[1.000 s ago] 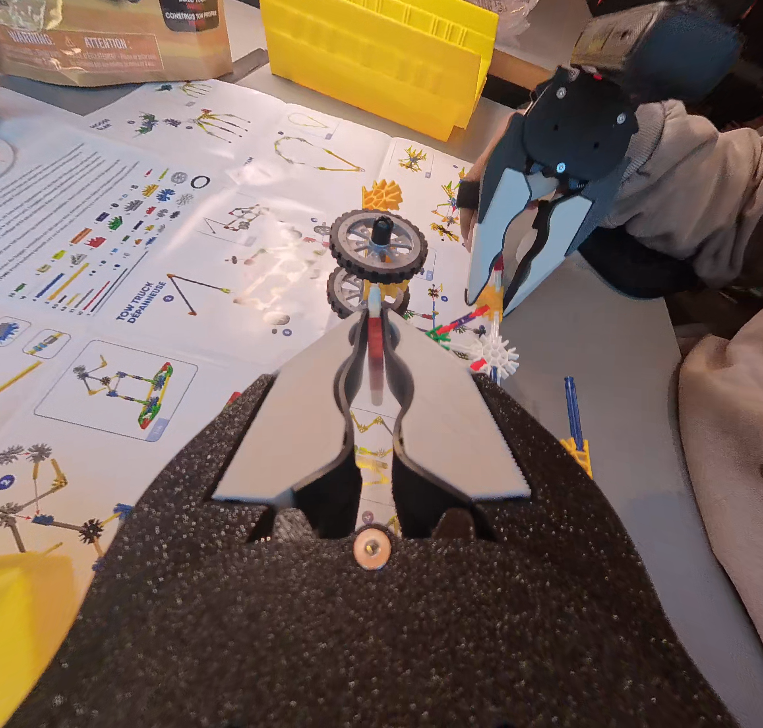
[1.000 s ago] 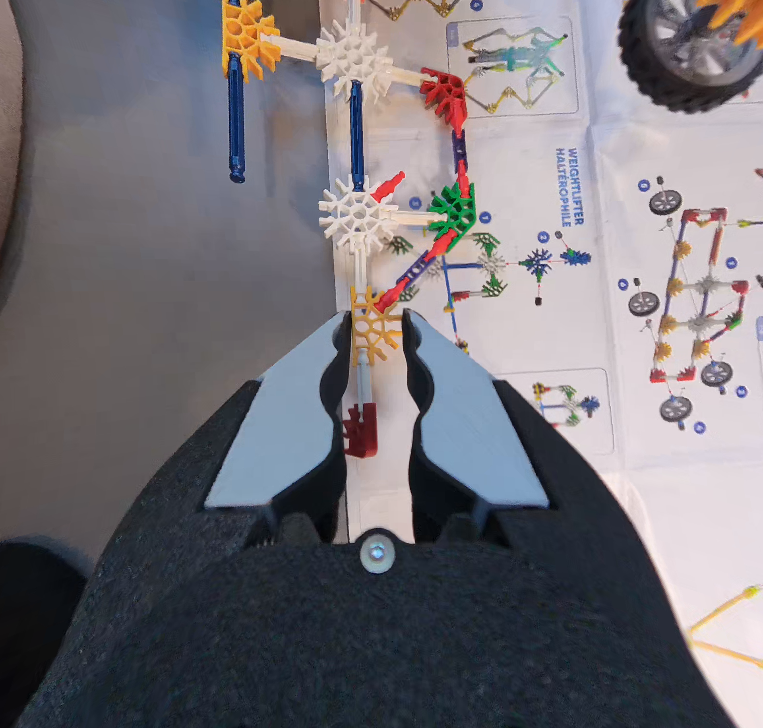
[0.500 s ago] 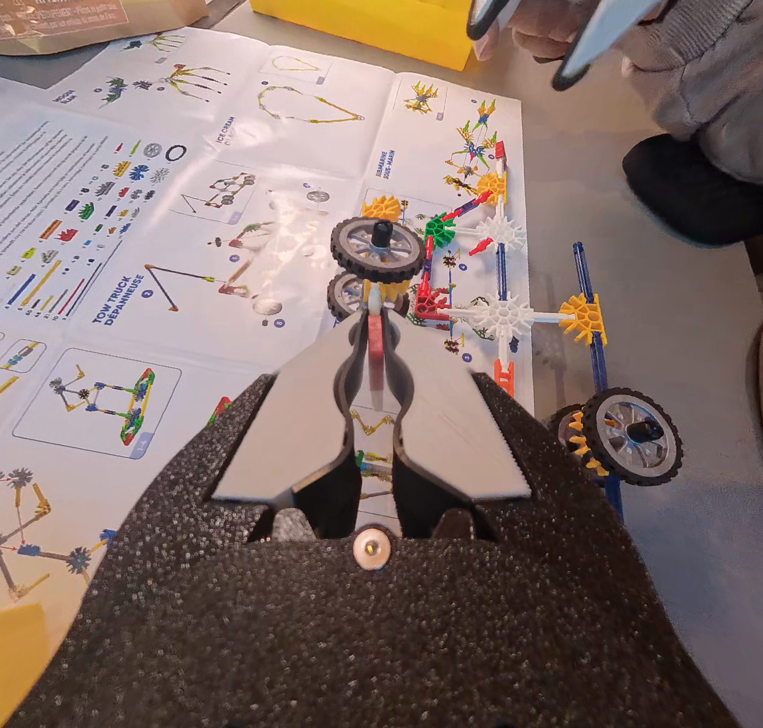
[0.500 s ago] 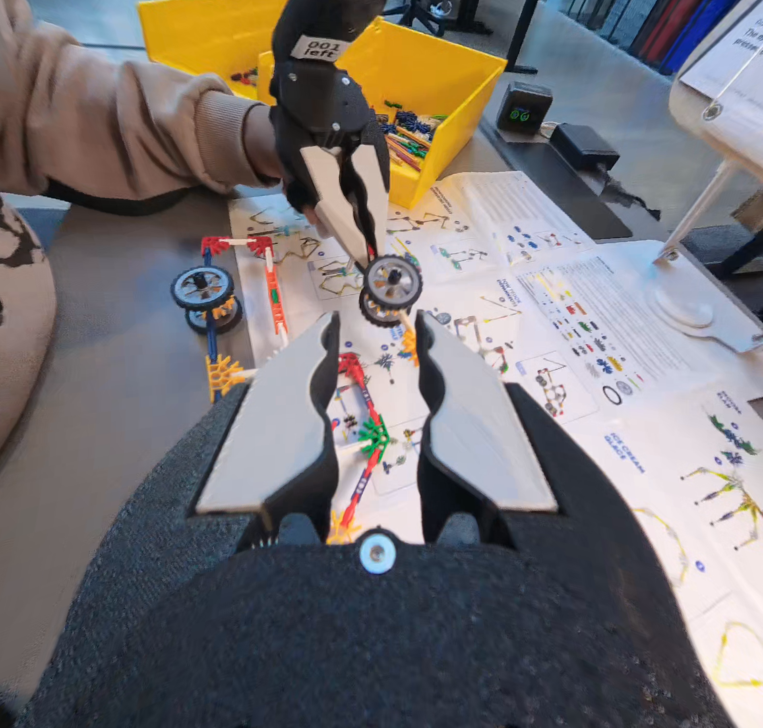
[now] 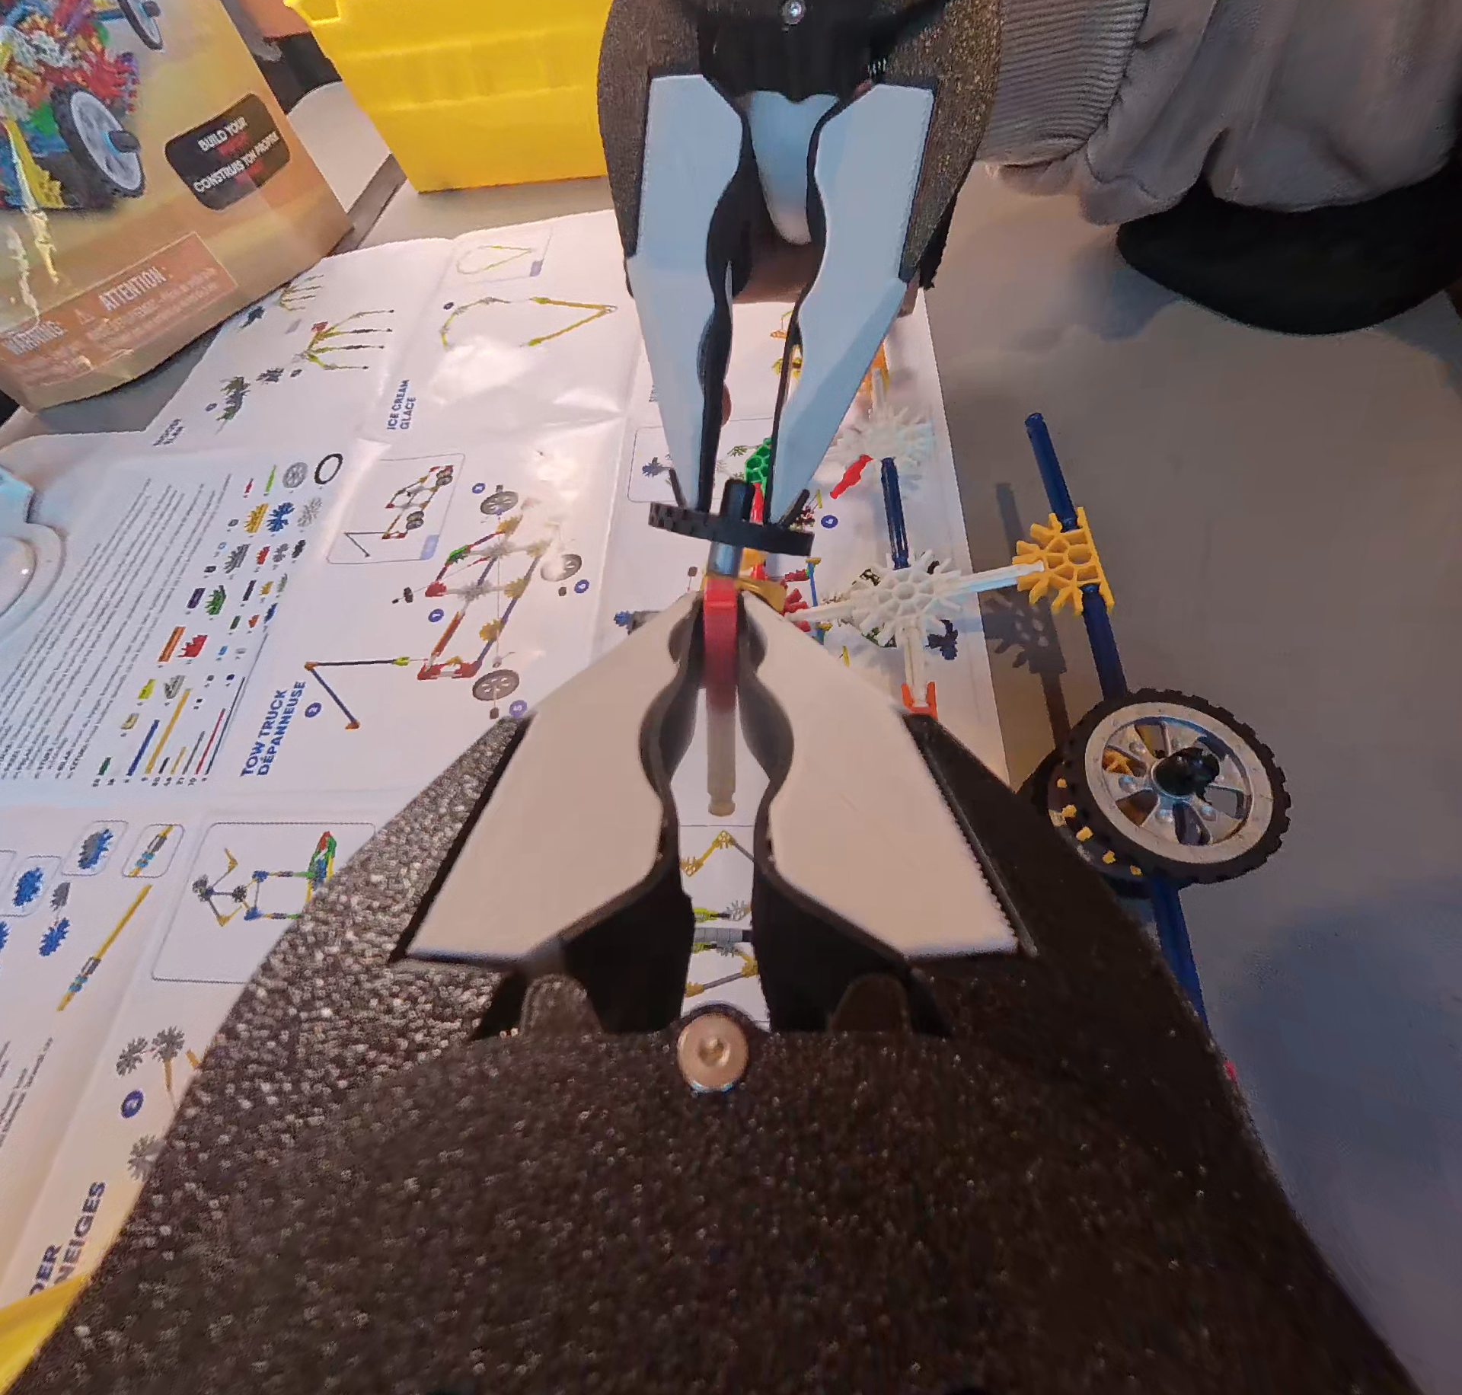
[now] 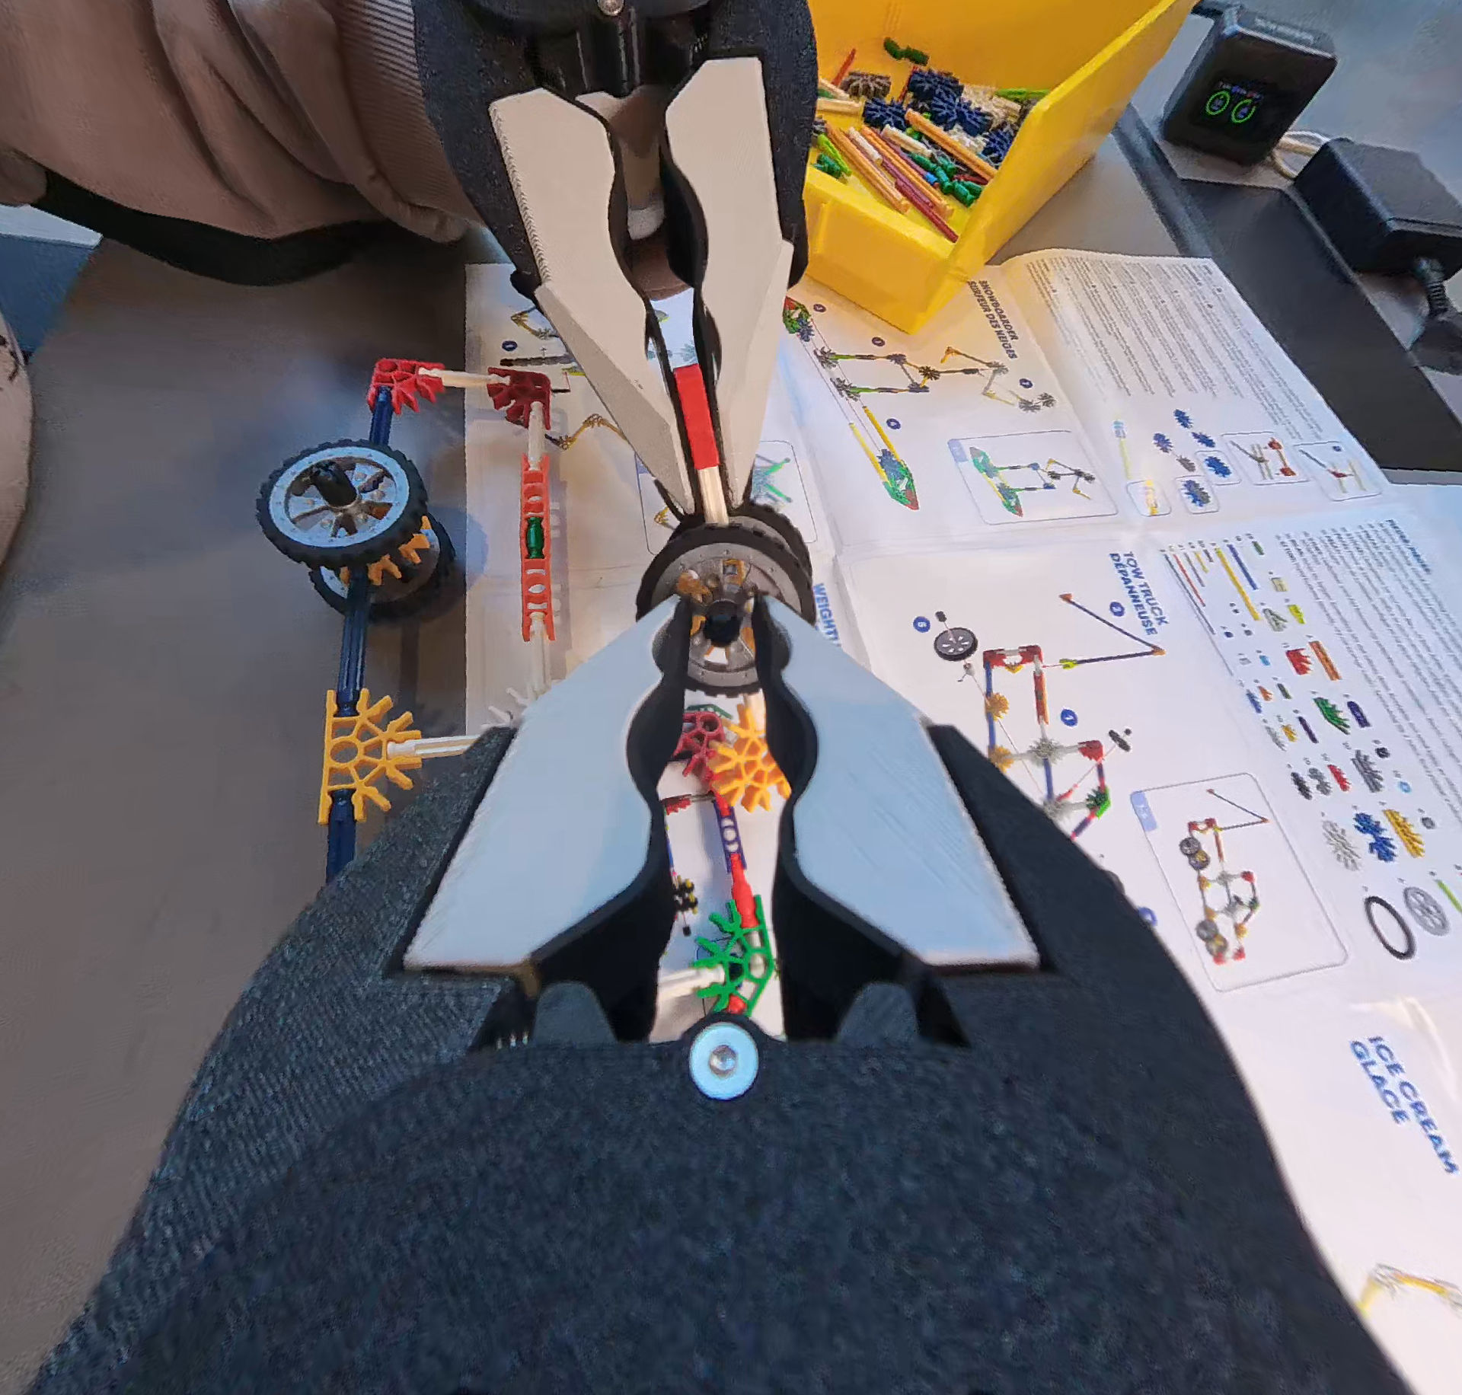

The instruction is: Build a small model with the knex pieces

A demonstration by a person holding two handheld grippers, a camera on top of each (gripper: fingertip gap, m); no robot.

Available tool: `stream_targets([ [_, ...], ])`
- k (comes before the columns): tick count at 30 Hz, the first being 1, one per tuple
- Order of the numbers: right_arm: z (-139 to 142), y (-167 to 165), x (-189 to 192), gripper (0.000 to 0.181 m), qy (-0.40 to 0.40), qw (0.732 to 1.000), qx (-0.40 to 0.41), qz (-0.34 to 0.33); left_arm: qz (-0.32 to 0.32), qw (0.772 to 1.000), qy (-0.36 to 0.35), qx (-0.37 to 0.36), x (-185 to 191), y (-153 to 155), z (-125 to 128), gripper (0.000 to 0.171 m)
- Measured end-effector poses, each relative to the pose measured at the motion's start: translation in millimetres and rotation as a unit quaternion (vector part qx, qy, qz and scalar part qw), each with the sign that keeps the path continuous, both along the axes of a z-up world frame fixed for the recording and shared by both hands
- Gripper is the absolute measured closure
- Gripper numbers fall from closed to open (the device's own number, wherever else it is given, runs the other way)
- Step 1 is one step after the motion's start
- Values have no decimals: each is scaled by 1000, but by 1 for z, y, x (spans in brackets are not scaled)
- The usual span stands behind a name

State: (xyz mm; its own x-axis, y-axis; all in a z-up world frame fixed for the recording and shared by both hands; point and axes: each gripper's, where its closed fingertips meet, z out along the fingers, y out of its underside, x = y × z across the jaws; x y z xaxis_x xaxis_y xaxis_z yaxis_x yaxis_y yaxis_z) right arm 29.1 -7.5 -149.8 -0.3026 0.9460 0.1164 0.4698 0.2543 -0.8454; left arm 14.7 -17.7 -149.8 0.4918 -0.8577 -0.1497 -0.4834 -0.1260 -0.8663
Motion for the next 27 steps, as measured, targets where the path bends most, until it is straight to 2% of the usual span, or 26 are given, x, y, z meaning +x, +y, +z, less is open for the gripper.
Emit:
stream_targets([
  [5, 0, 0, 1, 175, 14, 1000, 1, 4, -4, 1000, -14, 7, 4, -1, 3, 168],
  [8, 8, -1, 3, 175, 47, 998, -27, 8, -13, 997, -71, 15, 7, -3, 17, 163],
  [12, 42, -1, 10, 181, 144, 982, -122, 22, -35, 981, -189, -7, 3, -9, 42, 115],
  [14, 60, -2, 15, 181, 184, 970, -159, 30, -46, 977, -206, -16, 4, -12, 44, 104],
  [18, 41, 2, 11, 181, 142, 984, -109, 15, -50, 988, -137, -57, 22, -13, 7, 107],
  [20, 32, 4, 13, 181, 105, 991, -85, 9, -49, 992, -96, -64, 26, -14, -10, 119],
  [23, 30, 10, 27, 168, 58, 998, -15, 3, -53, 994, -72, -60, 27, -17, -16, 130],
  [25, 29, 7, 39, 157, 19, 1000, 2, 12, -54, 994, -73, -60, 28, -17, -16, 133],
  [27, 31, 5, 44, 153, 22, 1000, 7, 14, -49, 994, -76, -65, 27, -15, -16, 135],
])
